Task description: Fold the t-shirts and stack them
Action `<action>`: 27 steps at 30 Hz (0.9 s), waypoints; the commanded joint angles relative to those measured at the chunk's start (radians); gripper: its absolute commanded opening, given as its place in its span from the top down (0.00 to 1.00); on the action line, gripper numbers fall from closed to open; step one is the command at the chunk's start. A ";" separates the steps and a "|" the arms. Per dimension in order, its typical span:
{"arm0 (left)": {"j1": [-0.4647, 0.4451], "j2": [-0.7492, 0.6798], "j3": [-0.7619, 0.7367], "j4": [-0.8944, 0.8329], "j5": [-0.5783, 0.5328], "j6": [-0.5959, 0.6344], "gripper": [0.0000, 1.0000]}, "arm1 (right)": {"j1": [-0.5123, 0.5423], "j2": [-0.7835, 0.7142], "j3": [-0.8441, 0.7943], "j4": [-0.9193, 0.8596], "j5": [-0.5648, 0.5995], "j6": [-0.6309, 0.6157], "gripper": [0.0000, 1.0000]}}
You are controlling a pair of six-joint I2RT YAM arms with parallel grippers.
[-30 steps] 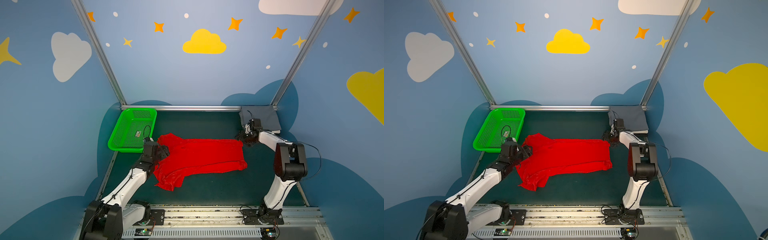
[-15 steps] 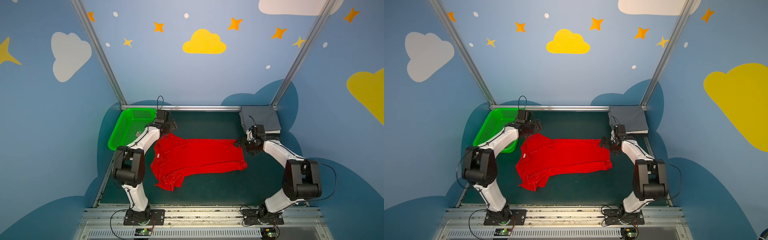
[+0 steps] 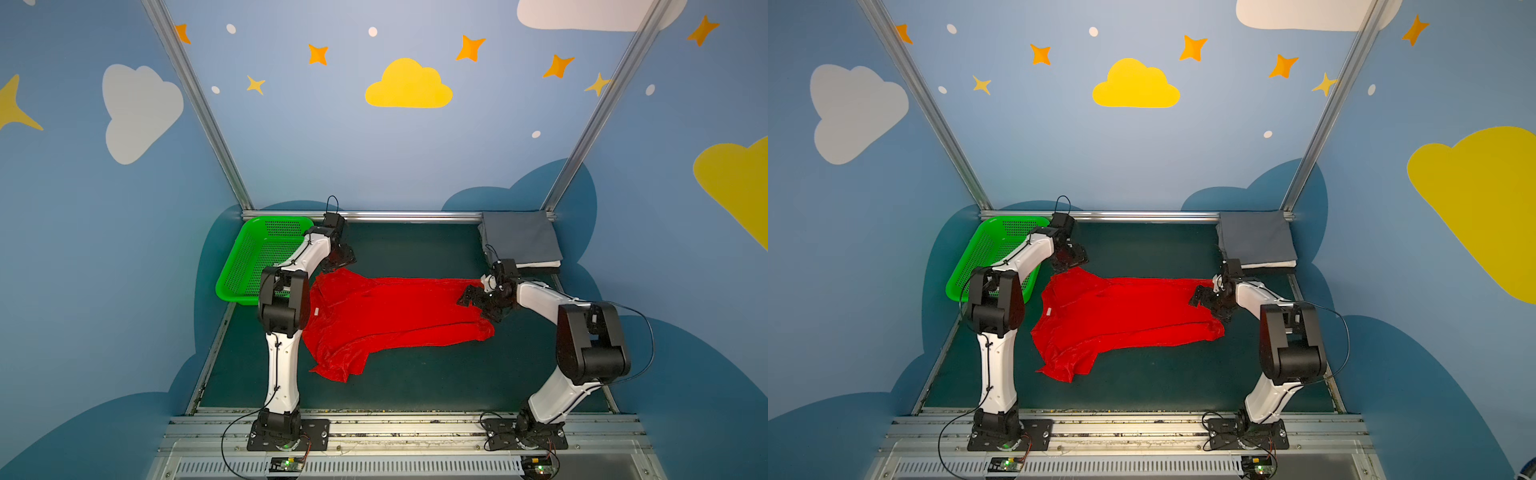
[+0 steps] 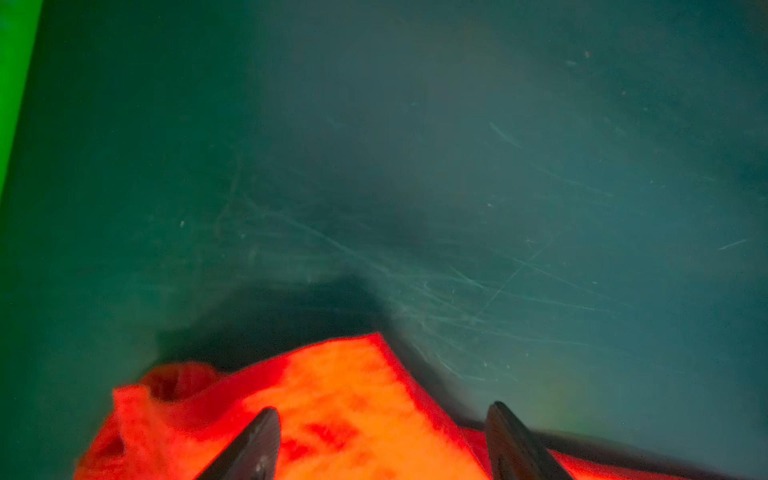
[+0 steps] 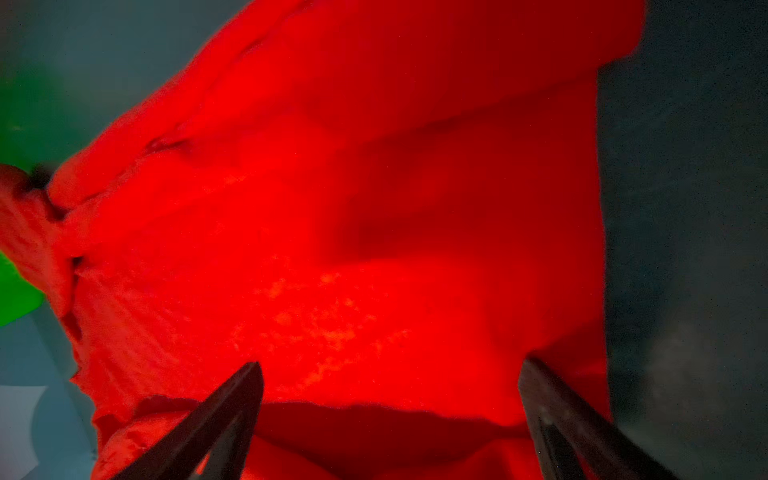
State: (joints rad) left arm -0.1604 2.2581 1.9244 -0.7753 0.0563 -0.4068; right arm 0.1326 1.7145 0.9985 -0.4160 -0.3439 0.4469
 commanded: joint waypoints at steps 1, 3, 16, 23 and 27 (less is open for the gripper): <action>-0.017 0.050 0.068 -0.109 -0.025 0.030 0.36 | 0.006 0.011 -0.018 0.018 -0.030 0.017 0.03; -0.022 0.068 0.083 -0.120 -0.039 0.020 0.42 | 0.007 0.011 -0.018 0.017 -0.027 0.018 0.03; -0.040 0.103 0.096 -0.159 -0.086 0.013 0.84 | 0.004 0.007 -0.033 0.025 -0.040 0.024 0.03; -0.055 0.043 0.074 -0.159 -0.120 0.003 0.96 | 0.006 -0.009 -0.037 0.019 -0.036 0.023 0.03; -0.091 -0.016 0.039 -0.181 -0.154 -0.006 0.96 | 0.006 -0.026 -0.041 0.016 -0.037 0.024 0.03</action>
State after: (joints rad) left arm -0.2218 2.3257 1.9766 -0.9142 -0.0540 -0.4015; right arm 0.1333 1.7084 0.9806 -0.3767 -0.3771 0.4671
